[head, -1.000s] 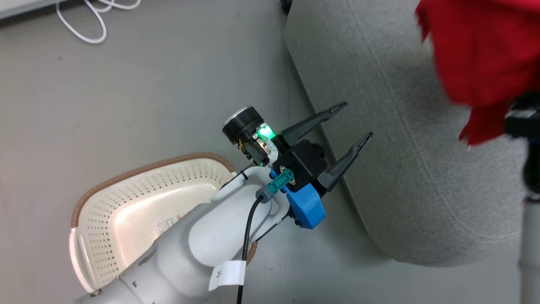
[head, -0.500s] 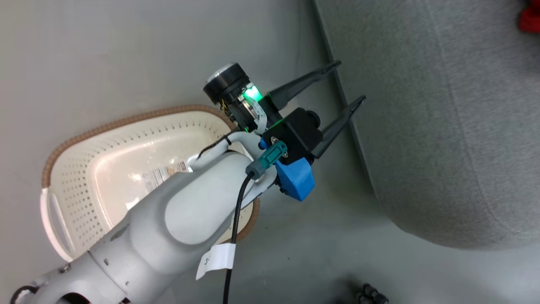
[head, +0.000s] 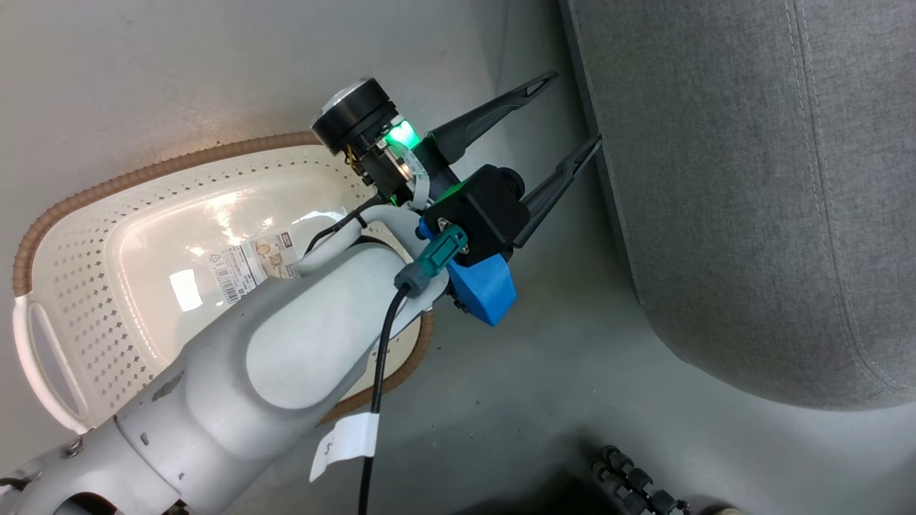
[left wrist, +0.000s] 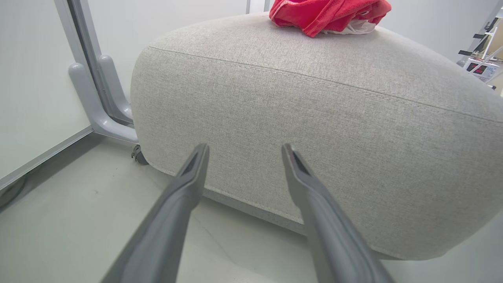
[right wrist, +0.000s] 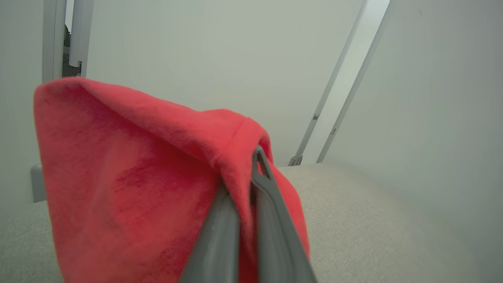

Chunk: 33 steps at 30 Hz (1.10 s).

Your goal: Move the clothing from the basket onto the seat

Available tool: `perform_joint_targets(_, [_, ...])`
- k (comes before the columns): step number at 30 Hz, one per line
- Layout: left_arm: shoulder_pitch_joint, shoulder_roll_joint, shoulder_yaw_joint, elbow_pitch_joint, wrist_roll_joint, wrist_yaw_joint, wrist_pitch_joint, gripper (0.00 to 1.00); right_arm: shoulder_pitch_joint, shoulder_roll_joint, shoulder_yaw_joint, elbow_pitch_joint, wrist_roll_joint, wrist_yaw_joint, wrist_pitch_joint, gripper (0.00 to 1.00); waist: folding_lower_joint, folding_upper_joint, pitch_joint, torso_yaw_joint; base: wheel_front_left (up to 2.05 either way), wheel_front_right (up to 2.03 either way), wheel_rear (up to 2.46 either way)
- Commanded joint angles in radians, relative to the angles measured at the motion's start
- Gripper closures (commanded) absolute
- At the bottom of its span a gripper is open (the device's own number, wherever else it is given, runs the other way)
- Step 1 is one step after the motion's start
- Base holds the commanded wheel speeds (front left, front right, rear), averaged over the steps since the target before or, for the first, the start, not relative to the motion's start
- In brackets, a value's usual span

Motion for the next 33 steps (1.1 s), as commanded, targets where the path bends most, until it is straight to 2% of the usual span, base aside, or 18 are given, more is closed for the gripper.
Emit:
perform_joint_targets(1, [-0.006, 0.008, 0.002, -0.008, 0.001, 0.006, 0.003, 0.0, 0.025, 0.014, -0.008, 0.01, -0.007, 0.0, -0.004, 1.0, -0.0001, 0.0, 0.003, -0.001, 0.0, 0.0, 0.0])
perform_joint_targets(11, [-0.01, 0.014, -0.008, -0.024, -0.009, 0.011, 0.008, 0.0, 0.084, 0.061, -0.009, 0.113, -0.007, 0.0, -0.003, 1.0, -0.0001, 0.0, 0.013, 0.001, 0.0, 0.0, 0.0])
perform_joint_targets(16, [-0.017, 0.009, -0.011, -0.019, -0.012, 0.014, 0.0, 0.0, 0.08, 0.062, 0.008, 0.149, -0.008, 0.0, -0.003, 1.0, -0.0001, 0.0, 0.009, 0.004, 0.0, 0.0, 0.0])
perform_joint_targets(17, [-0.016, 0.008, -0.011, -0.017, -0.013, 0.015, -0.002, 0.0, 0.078, 0.062, 0.01, 0.152, -0.01, 0.0, -0.003, 0.83, -0.0001, 0.0, 0.005, 0.005, 0.0, 0.0, 0.0])
perform_joint_targets(18, [-0.015, 0.006, -0.012, -0.015, -0.015, 0.014, -0.004, 0.0, 0.078, 0.062, 0.009, 0.154, -0.012, 0.0, -0.003, 0.52, -0.0001, 0.0, 0.002, 0.006, 0.0, 0.0, 0.0])
perform_joint_targets(19, [-0.014, 0.005, -0.013, -0.012, -0.018, 0.015, -0.011, 0.0, 0.081, 0.064, 0.009, 0.152, -0.017, 0.0, -0.003, 0.02, -0.0001, 0.0, -0.004, 0.007, 0.0, 0.0, 0.0])
perform_joint_targets(26, [0.01, -0.011, -0.011, 0.013, -0.031, 0.023, -0.048, 0.0, 0.157, 0.102, 0.015, 0.074, -0.042, 0.0, -0.003, 0.0, -0.0001, 0.0, -0.066, 0.012, 0.0, 0.0, 0.0])
perform_joint_targets(33, [0.038, -0.032, -0.004, 0.048, -0.051, 0.028, -0.082, 0.0, 0.323, 0.126, 0.064, -0.034, -0.027, 0.0, -0.003, 0.0, -0.0001, 0.0, -0.152, 0.013, 0.0, 0.0, 0.0])
